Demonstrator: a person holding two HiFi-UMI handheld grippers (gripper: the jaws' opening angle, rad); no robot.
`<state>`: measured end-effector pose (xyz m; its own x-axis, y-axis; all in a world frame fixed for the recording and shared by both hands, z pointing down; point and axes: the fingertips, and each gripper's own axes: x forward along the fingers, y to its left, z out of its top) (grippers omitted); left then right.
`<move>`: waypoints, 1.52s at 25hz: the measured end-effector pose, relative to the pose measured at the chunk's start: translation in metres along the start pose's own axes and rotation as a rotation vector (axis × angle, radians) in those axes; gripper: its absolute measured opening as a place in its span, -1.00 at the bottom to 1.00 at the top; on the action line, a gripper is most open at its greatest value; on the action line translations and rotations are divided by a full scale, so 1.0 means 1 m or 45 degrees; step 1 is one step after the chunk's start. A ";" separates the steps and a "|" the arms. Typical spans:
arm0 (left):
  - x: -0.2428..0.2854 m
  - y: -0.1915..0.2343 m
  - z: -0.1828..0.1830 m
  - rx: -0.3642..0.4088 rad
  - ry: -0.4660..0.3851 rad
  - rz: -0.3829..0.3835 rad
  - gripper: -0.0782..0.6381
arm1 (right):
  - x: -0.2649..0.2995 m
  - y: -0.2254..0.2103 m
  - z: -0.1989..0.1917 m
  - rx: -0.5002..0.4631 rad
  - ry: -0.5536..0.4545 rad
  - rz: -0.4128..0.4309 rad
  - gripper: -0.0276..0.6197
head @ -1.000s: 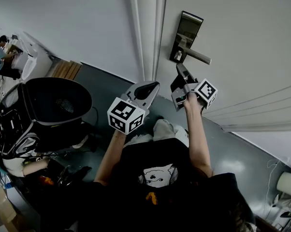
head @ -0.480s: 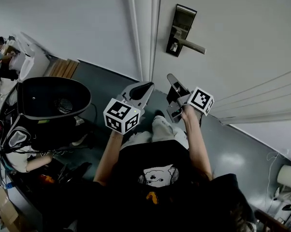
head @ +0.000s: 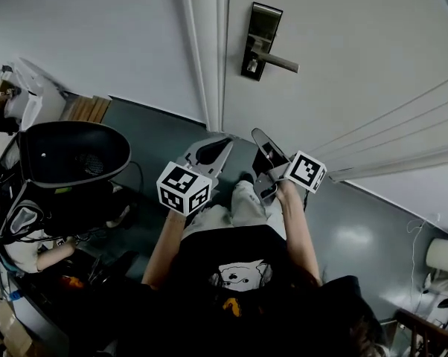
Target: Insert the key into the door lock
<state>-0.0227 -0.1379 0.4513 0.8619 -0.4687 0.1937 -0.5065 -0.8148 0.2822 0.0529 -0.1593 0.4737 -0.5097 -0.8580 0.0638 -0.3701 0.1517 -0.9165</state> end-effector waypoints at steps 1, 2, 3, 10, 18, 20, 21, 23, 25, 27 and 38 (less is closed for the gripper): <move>0.001 -0.003 -0.001 0.000 0.002 -0.004 -0.76 | -0.004 0.001 0.002 -0.018 -0.002 -0.001 -0.78; 0.002 -0.005 -0.002 -0.001 0.002 -0.005 -0.76 | -0.008 0.002 0.003 -0.035 -0.002 -0.005 -0.78; 0.002 -0.007 -0.003 -0.004 0.003 -0.005 -0.76 | -0.011 0.003 0.003 -0.048 0.000 -0.011 -0.78; -0.001 -0.019 -0.007 -0.027 0.009 0.018 -0.76 | -0.037 0.008 0.005 -0.104 0.005 -0.028 -0.78; 0.022 -0.054 -0.007 -0.016 0.024 0.024 -0.76 | -0.076 0.000 0.021 -0.109 0.014 -0.007 -0.79; 0.023 -0.063 -0.006 -0.007 0.030 0.025 -0.76 | -0.086 0.002 0.024 -0.116 0.006 0.003 -0.80; 0.024 -0.068 -0.006 -0.003 0.035 0.023 -0.76 | -0.091 0.003 0.025 -0.119 0.002 0.003 -0.80; 0.027 -0.083 -0.009 0.005 0.050 0.015 -0.76 | -0.109 0.002 0.029 -0.132 -0.004 -0.013 -0.80; 0.031 -0.102 -0.012 0.016 0.067 0.006 -0.76 | -0.131 -0.001 0.030 -0.148 -0.003 -0.048 -0.82; 0.034 -0.118 -0.015 0.023 0.075 -0.002 -0.76 | -0.150 -0.004 0.030 -0.181 0.007 -0.079 -0.82; 0.032 -0.166 -0.025 0.048 0.076 -0.049 -0.76 | -0.195 0.001 0.015 -0.453 0.099 -0.135 -0.87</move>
<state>0.0882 -0.0090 0.4342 0.8770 -0.4166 0.2395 -0.4708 -0.8446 0.2548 0.1633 0.0006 0.4542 -0.5064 -0.8404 0.1932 -0.6635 0.2366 -0.7098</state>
